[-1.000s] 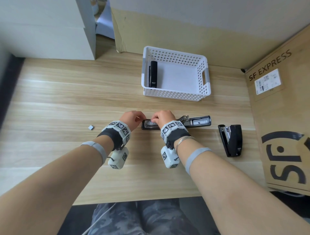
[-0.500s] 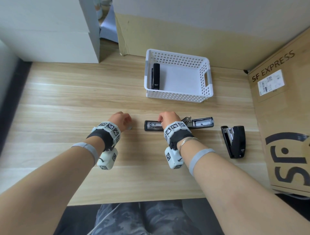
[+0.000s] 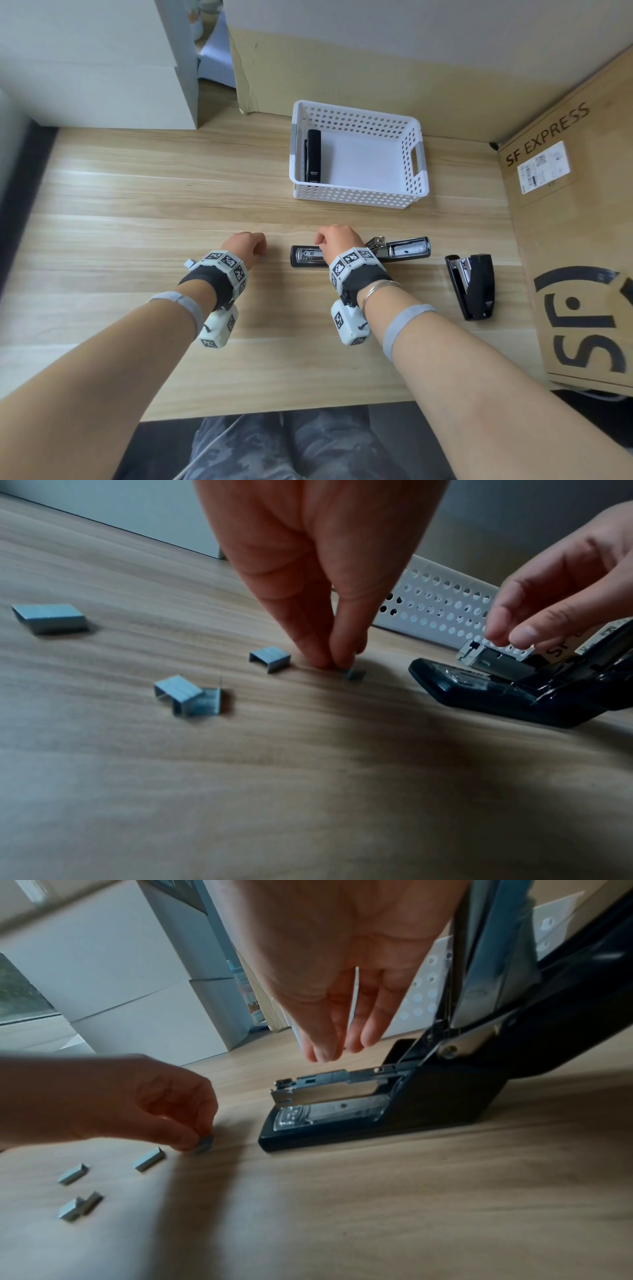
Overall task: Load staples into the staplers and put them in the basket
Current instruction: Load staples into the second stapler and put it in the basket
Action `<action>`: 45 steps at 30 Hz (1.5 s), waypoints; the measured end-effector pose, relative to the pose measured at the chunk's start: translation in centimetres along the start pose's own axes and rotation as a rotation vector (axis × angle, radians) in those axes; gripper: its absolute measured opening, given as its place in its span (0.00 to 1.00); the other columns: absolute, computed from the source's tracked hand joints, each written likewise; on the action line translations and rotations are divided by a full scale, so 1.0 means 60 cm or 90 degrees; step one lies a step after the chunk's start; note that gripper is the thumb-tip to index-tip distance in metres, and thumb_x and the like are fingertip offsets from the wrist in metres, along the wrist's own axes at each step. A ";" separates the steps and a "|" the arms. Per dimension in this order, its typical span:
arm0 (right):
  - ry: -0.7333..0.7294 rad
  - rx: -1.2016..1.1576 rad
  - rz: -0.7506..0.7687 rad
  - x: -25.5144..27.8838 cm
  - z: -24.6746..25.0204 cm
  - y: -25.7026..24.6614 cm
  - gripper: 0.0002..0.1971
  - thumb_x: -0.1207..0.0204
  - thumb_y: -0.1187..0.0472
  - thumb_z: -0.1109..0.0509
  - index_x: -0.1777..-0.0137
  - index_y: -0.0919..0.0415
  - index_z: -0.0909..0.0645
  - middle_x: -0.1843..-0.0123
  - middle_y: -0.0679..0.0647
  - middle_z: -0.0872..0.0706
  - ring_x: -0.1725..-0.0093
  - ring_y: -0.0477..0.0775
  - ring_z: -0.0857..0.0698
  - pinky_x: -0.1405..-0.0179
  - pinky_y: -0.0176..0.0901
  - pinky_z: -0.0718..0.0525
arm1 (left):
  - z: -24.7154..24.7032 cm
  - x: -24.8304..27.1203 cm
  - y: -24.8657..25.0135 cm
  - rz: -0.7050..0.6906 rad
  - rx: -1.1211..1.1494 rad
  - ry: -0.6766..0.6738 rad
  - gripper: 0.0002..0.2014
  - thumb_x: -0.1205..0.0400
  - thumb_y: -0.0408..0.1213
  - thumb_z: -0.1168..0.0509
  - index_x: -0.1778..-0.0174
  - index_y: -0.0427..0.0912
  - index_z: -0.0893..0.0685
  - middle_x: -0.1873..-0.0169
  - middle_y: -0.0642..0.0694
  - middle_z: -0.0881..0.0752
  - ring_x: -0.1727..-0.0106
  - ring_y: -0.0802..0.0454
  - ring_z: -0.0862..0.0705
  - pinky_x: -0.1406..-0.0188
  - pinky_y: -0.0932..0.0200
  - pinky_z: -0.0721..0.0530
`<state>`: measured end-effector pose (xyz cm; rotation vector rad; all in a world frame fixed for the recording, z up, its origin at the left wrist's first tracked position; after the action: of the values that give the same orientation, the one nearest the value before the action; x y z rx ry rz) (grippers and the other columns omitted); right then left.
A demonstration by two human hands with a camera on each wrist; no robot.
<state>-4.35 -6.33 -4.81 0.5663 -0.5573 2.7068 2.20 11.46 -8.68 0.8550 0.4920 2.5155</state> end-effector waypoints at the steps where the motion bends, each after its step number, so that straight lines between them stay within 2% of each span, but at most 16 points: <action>1: -0.002 -0.001 0.003 -0.001 0.000 -0.002 0.15 0.24 0.72 0.38 0.47 0.57 0.14 0.44 0.56 0.13 0.46 0.58 0.14 0.57 0.39 0.22 | 0.000 0.000 0.000 0.006 0.008 0.003 0.09 0.24 0.29 0.33 0.49 0.34 0.19 0.51 0.36 0.13 0.47 0.39 0.17 0.48 0.52 0.20; 10: -0.001 -0.017 0.000 0.002 -0.001 -0.004 0.13 0.22 0.69 0.39 0.49 0.56 0.13 0.45 0.56 0.12 0.47 0.57 0.14 0.52 0.43 0.18 | -0.001 0.003 0.011 -0.018 0.002 0.010 0.11 0.24 0.26 0.37 0.46 0.34 0.18 0.49 0.36 0.12 0.46 0.39 0.16 0.47 0.54 0.21; 13: -0.007 -0.028 0.011 0.001 -0.002 -0.005 0.10 0.22 0.66 0.35 0.49 0.57 0.13 0.46 0.55 0.12 0.46 0.56 0.14 0.49 0.43 0.16 | 0.007 -0.001 0.028 -0.056 0.055 0.061 0.09 0.24 0.26 0.38 0.51 0.34 0.16 0.54 0.36 0.13 0.50 0.38 0.16 0.46 0.53 0.19; 15: -0.013 -0.043 0.026 0.001 0.000 -0.008 0.07 0.23 0.63 0.31 0.48 0.57 0.13 0.47 0.54 0.11 0.46 0.55 0.14 0.46 0.44 0.15 | 0.012 -0.003 0.046 -0.095 0.126 0.084 0.07 0.25 0.24 0.37 0.56 0.35 0.15 0.64 0.43 0.16 0.57 0.41 0.16 0.48 0.51 0.16; 17: -0.019 -0.065 0.036 0.002 0.004 -0.013 0.08 0.24 0.60 0.29 0.46 0.58 0.14 0.46 0.53 0.10 0.45 0.53 0.14 0.45 0.42 0.17 | 0.017 -0.003 0.064 -0.126 0.183 0.089 0.09 0.25 0.23 0.37 0.61 0.43 0.19 0.70 0.51 0.20 0.61 0.47 0.18 0.51 0.53 0.17; 19: -0.010 -0.103 0.030 0.002 0.007 -0.017 0.11 0.25 0.60 0.27 0.44 0.58 0.14 0.47 0.53 0.10 0.45 0.53 0.13 0.43 0.42 0.16 | 0.019 -0.004 0.078 -0.142 0.219 0.093 0.10 0.25 0.24 0.36 0.62 0.46 0.23 0.69 0.49 0.19 0.61 0.45 0.16 0.50 0.52 0.16; 21: 0.007 -0.144 0.015 0.001 0.009 -0.018 0.11 0.25 0.61 0.27 0.44 0.58 0.14 0.47 0.54 0.09 0.46 0.53 0.12 0.42 0.42 0.16 | 0.018 -0.006 0.086 -0.144 0.247 0.099 0.10 0.25 0.24 0.36 0.62 0.45 0.24 0.65 0.46 0.16 0.59 0.42 0.14 0.49 0.49 0.16; 23: 0.015 -0.166 0.007 0.001 0.012 -0.019 0.10 0.25 0.62 0.27 0.44 0.59 0.14 0.47 0.54 0.09 0.46 0.52 0.12 0.44 0.37 0.18 | 0.016 -0.010 0.092 -0.128 0.269 0.099 0.09 0.24 0.25 0.36 0.62 0.45 0.24 0.65 0.47 0.16 0.60 0.44 0.15 0.53 0.54 0.17; 26: 0.012 -0.205 0.013 0.004 0.017 -0.018 0.10 0.25 0.62 0.26 0.44 0.59 0.13 0.46 0.54 0.09 0.47 0.50 0.12 0.48 0.32 0.22 | 0.014 -0.014 0.094 -0.111 0.283 0.105 0.10 0.23 0.28 0.35 0.65 0.48 0.24 0.67 0.54 0.19 0.59 0.51 0.18 0.63 0.70 0.23; 28: 0.016 -0.225 0.004 0.004 0.017 -0.017 0.11 0.26 0.61 0.26 0.44 0.59 0.13 0.47 0.55 0.09 0.52 0.46 0.15 0.51 0.31 0.24 | 0.013 -0.015 0.096 -0.107 0.285 0.110 0.08 0.23 0.29 0.34 0.63 0.45 0.24 0.63 0.51 0.19 0.58 0.51 0.19 0.66 0.72 0.26; 30: 0.028 -0.219 -0.008 0.002 0.017 -0.015 0.10 0.26 0.60 0.25 0.45 0.59 0.13 0.48 0.55 0.09 0.55 0.46 0.17 0.53 0.31 0.24 | 0.011 -0.016 0.097 -0.104 0.288 0.107 0.07 0.24 0.29 0.33 0.62 0.44 0.23 0.63 0.50 0.19 0.59 0.50 0.20 0.63 0.67 0.25; 32: 0.026 -0.178 -0.013 0.002 0.018 -0.012 0.10 0.26 0.59 0.25 0.46 0.58 0.12 0.48 0.54 0.08 0.51 0.50 0.13 0.50 0.34 0.20 | 0.009 -0.017 0.096 -0.097 0.262 0.096 0.07 0.24 0.27 0.33 0.59 0.44 0.22 0.61 0.51 0.20 0.59 0.50 0.20 0.61 0.63 0.23; 35: -0.023 -0.064 0.005 0.005 0.012 -0.006 0.09 0.24 0.57 0.28 0.46 0.56 0.12 0.46 0.53 0.09 0.45 0.54 0.12 0.42 0.41 0.17 | 0.000 -0.019 0.082 -0.071 0.212 0.072 0.11 0.24 0.22 0.38 0.52 0.38 0.17 0.55 0.45 0.17 0.57 0.47 0.20 0.49 0.55 0.19; 37: -0.041 -0.017 0.015 0.008 0.007 -0.003 0.09 0.23 0.56 0.29 0.46 0.54 0.12 0.45 0.53 0.09 0.44 0.55 0.13 0.43 0.42 0.17 | -0.009 -0.020 0.070 -0.048 0.197 0.057 0.13 0.24 0.21 0.40 0.50 0.37 0.15 0.50 0.41 0.12 0.52 0.43 0.16 0.44 0.55 0.19; 39: -0.044 -0.006 0.015 0.010 0.002 -0.002 0.09 0.22 0.56 0.30 0.45 0.54 0.12 0.45 0.53 0.10 0.43 0.56 0.14 0.43 0.43 0.18 | -0.017 -0.018 0.063 -0.034 0.186 0.041 0.13 0.23 0.23 0.40 0.49 0.38 0.13 0.49 0.39 0.11 0.48 0.40 0.14 0.44 0.55 0.19; 45: -0.054 0.018 0.022 0.008 -0.009 -0.004 0.11 0.20 0.55 0.33 0.43 0.54 0.13 0.43 0.55 0.11 0.42 0.58 0.15 0.44 0.44 0.18 | -0.026 -0.020 0.065 -0.041 0.139 0.037 0.13 0.23 0.25 0.37 0.47 0.38 0.14 0.48 0.38 0.11 0.46 0.40 0.14 0.42 0.55 0.19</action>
<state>-4.84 -5.79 -4.98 0.6887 -0.5554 2.7369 0.92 7.26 -8.66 0.8300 0.8122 2.4641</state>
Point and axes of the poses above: each hand's wrist, its own x-axis away from the middle knuckle, its own z-axis out of the back of the hand, y = z × x, the point moved 2 cm from there along -x, towards the middle knuckle
